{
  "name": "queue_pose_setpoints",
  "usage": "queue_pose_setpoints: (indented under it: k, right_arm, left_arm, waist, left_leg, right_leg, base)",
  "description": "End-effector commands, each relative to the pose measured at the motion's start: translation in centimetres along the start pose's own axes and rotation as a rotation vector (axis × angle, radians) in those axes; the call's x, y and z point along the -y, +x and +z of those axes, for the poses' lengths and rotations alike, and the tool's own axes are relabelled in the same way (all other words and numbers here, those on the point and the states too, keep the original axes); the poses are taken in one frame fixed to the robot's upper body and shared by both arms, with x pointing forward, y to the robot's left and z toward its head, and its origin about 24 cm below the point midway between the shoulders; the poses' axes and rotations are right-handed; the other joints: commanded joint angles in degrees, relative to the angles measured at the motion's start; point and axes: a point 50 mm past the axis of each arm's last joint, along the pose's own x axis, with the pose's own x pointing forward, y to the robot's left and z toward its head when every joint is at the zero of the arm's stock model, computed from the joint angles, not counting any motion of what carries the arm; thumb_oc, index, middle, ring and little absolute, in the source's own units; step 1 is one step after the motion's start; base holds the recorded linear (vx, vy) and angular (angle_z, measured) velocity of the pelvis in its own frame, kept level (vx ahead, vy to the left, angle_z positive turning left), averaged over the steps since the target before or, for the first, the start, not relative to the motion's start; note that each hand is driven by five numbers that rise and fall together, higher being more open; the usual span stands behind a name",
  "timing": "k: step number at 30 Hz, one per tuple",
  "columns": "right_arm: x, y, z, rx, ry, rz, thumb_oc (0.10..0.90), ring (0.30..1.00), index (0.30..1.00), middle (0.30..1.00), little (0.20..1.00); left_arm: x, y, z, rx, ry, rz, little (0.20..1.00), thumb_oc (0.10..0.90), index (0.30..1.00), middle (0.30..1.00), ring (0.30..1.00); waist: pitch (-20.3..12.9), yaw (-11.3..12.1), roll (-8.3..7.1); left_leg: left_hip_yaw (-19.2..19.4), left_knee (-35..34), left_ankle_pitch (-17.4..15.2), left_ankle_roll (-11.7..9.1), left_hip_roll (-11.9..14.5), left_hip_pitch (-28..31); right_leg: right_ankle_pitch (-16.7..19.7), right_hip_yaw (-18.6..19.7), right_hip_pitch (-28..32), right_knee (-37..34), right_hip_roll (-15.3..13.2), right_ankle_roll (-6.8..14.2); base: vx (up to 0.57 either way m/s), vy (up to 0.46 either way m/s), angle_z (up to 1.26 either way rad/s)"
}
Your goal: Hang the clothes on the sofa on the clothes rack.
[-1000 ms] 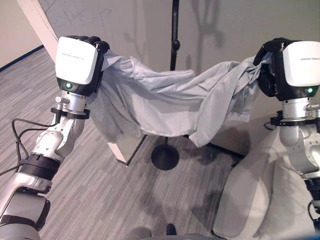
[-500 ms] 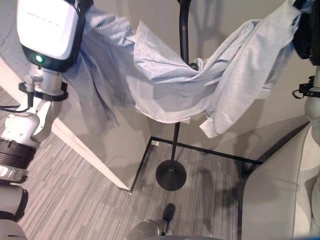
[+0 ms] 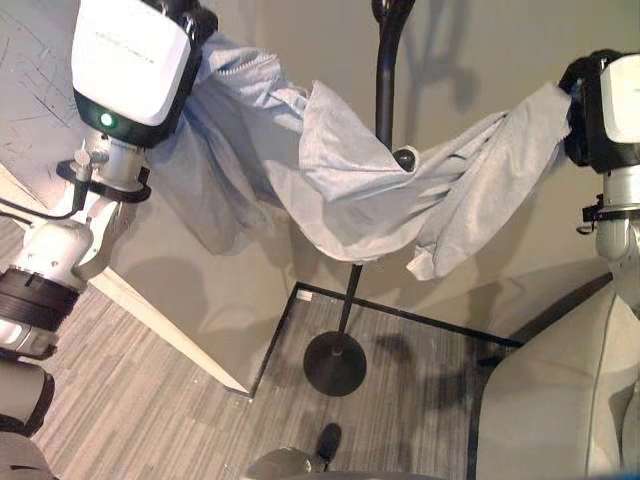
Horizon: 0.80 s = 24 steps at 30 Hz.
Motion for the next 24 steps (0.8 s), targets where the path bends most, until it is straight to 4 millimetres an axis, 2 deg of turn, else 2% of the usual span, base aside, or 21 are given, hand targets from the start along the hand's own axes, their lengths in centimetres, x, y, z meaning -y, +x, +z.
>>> queue_pose_setpoints:
  k: [1, 12, 17, 24]
  right_arm:
    - [5.1, 0.7, -5.4, -0.160, -0.188, -0.192, 0.400, 0.300, 0.300, 0.300, 0.300]
    - [6.6, -2.6, -5.4, -0.144, -0.245, -0.254, 0.400, 0.300, 0.300, 0.300, 0.300]
    - [7.5, -4.2, -5.6, -0.151, -0.285, -0.276, 0.400, 0.300, 0.300, 0.300, 0.300]
    - [7.8, -6.0, -5.6, -0.168, -0.315, -0.272, 0.400, 0.300, 0.300, 0.300, 0.300]
  left_arm:
    - [-2.4, -1.8, -7.4, -0.227, 0.276, 0.020, 0.300, 0.400, 0.300, 0.300, 0.300]
    - [-4.1, -6.3, -6.8, -0.196, 0.264, -0.046, 0.300, 0.400, 0.300, 0.300, 0.300]
    - [-5.1, -8.3, -6.5, -0.187, 0.263, -0.079, 0.300, 0.400, 0.300, 0.300, 0.300]
    - [-5.9, -10.3, -6.2, -0.199, 0.248, -0.116, 0.300, 0.400, 0.300, 0.300, 0.300]
  waist:
    - [-12.7, 2.4, 0.47]
    - [-12.8, 3.3, 0.32]
    - [-12.4, 3.3, 0.71]
    - [-11.8, 3.0, 1.26]
  left_leg:
    - [0.4, -1.0, -10.7, -1.0, 4.9, 4.3]
    - [-1.6, -1.0, -10.1, -1.7, 4.6, 3.8]
    - [-2.4, -1.0, -9.7, -2.1, 4.6, 3.4]
    - [-3.3, -1.0, -9.1, -2.5, 4.5, 2.8]
  right_leg:
    - [10.6, -1.6, -7.0, -5.1, 2.0, -0.7]
    - [10.0, -3.4, -7.5, -5.1, 2.3, -0.9]
    - [9.9, -4.3, -7.8, -5.1, 2.5, -1.0]
    - [10.0, -5.4, -8.1, -5.1, 2.7, -1.1]
  base:
    - [0.02, -0.012, 0.12]
    - [-0.02, -0.029, 0.08]
    - [-0.05, -0.038, 0.13]
    - [-0.06, -0.031, 0.07]
